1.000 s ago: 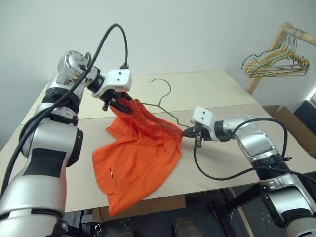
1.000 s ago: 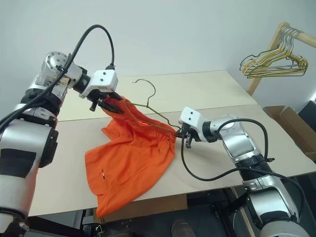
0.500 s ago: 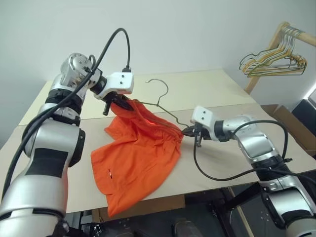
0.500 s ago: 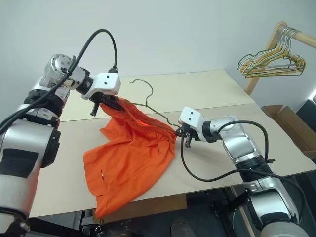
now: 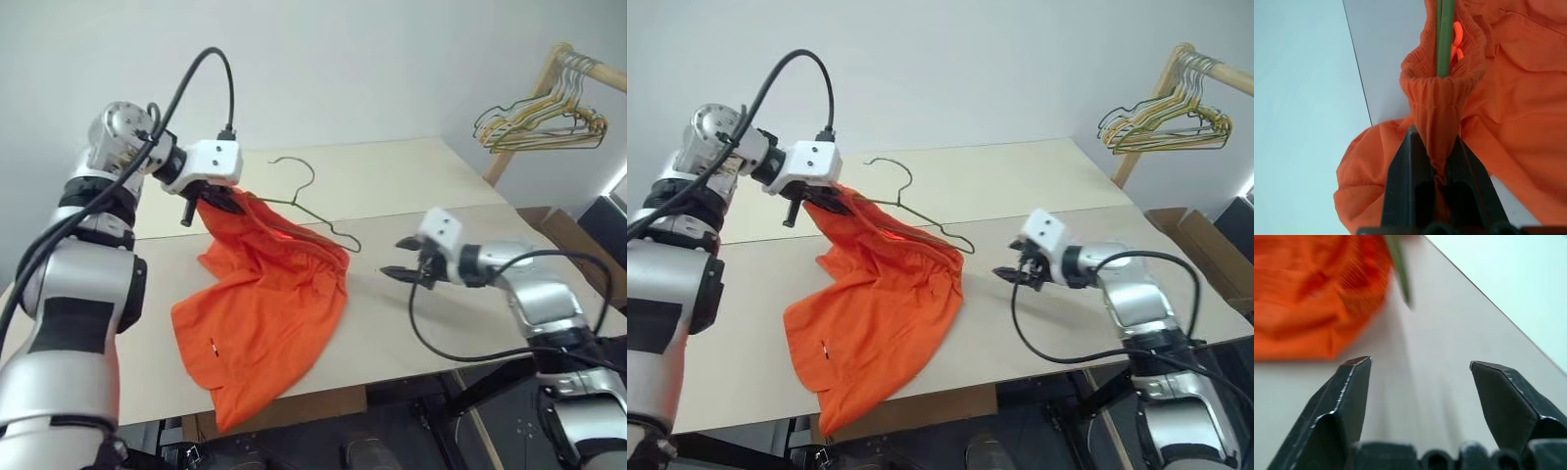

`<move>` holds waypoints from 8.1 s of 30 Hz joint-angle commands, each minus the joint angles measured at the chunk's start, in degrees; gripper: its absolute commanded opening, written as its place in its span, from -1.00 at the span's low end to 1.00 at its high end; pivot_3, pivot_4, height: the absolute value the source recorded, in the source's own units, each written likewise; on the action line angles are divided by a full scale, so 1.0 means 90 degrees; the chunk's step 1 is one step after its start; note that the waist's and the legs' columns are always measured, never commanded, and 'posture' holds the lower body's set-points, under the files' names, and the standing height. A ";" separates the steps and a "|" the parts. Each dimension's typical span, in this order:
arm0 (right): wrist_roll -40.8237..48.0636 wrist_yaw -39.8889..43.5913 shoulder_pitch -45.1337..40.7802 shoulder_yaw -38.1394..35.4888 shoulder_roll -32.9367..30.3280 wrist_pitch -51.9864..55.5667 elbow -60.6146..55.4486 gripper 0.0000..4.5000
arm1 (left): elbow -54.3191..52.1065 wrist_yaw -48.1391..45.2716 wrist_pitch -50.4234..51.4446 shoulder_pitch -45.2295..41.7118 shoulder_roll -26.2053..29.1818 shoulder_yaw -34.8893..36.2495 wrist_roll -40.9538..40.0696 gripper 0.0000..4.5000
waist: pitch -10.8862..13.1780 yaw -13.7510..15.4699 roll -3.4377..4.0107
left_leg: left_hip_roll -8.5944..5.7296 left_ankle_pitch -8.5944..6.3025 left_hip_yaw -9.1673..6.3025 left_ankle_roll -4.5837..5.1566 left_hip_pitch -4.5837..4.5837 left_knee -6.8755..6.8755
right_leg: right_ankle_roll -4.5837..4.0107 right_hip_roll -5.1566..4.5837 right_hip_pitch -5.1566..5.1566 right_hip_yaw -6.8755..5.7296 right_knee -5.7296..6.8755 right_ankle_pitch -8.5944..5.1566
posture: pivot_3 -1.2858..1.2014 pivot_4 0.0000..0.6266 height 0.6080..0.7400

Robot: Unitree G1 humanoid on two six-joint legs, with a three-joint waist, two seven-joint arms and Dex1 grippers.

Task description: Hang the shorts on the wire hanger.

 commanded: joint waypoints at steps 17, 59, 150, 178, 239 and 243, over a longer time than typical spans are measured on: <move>0.0523 -0.2045 -0.0040 0.0118 0.3029 0.0418 0.0558 0.59 | -0.0276 -0.0037 -0.0089 0.0070 0.0251 0.0228 -0.0110 -1.00 | 0.0003 -0.0104 0.0001 | -0.0004 0.0001 -0.0046 -0.0001 -0.0006 0.0004 | 0.0002 -0.0003 -0.0002 -0.0002 0.0045 -0.0001 | -0.09 -1.00 1.00; 0.0769 0.0104 0.0041 -0.0106 -0.0127 -0.0018 -0.1064 -0.98 | -0.0448 0.0895 -0.0715 0.0627 0.0503 -0.0373 -0.0277 -1.00 | 0.0007 -0.0123 0.0007 | -0.0023 0.0003 -0.0129 -0.0001 -0.0029 0.0014 | 0.0010 -0.0008 0.0000 -0.0041 0.0052 -0.0006 | -0.09 -1.00 1.00; 0.0411 0.0760 -0.1277 0.0187 -0.0407 0.0665 -0.0887 -1.00 | -0.1099 0.1098 -0.0320 0.1557 0.0207 0.1252 -0.1476 0.99 | 0.0014 -0.0168 0.0016 | -0.0045 0.0011 -0.0173 -0.0012 -0.0035 0.0023 | 0.0010 -0.0034 0.0006 -0.0088 0.0063 -0.0006 | -0.12 -1.00 1.00; -0.0924 -0.5216 -0.2000 -0.3497 0.0640 0.6922 -0.1815 -1.00 | -0.7911 0.2573 0.4262 0.4822 -0.1181 0.2563 -0.5169 0.99 | -0.0002 -0.0459 0.0048 | -0.0101 0.0025 -0.0176 -0.0011 -0.0030 0.0007 | 0.0035 -0.0114 0.0007 -0.0085 0.0087 -0.0021 | -0.20 -1.00 1.00; -0.0062 -0.9325 -0.4439 -0.5147 -0.0693 0.2610 0.5082 0.45 | -0.8623 0.3110 0.3911 0.5499 -0.1659 0.2129 -0.5095 1.00 | 0.0006 -0.0713 0.0099 | -0.0116 0.0034 -0.0068 0.0004 0.0080 -0.0094 | 0.0040 -0.0114 0.0128 -0.0020 -0.0071 -0.0026 | -0.17 -1.00 1.00; -0.0139 -0.9591 -0.4194 -0.4972 -0.0397 0.2789 0.4352 0.99 | -0.8637 0.3119 0.3844 0.5536 -0.1683 0.2150 -0.5104 1.00 | 0.0006 -0.0712 0.0099 | -0.0112 0.0034 -0.0072 0.0004 0.0081 -0.0095 | 0.0040 -0.0112 0.0128 -0.0018 -0.0068 -0.0026 | -0.16 -1.00 1.00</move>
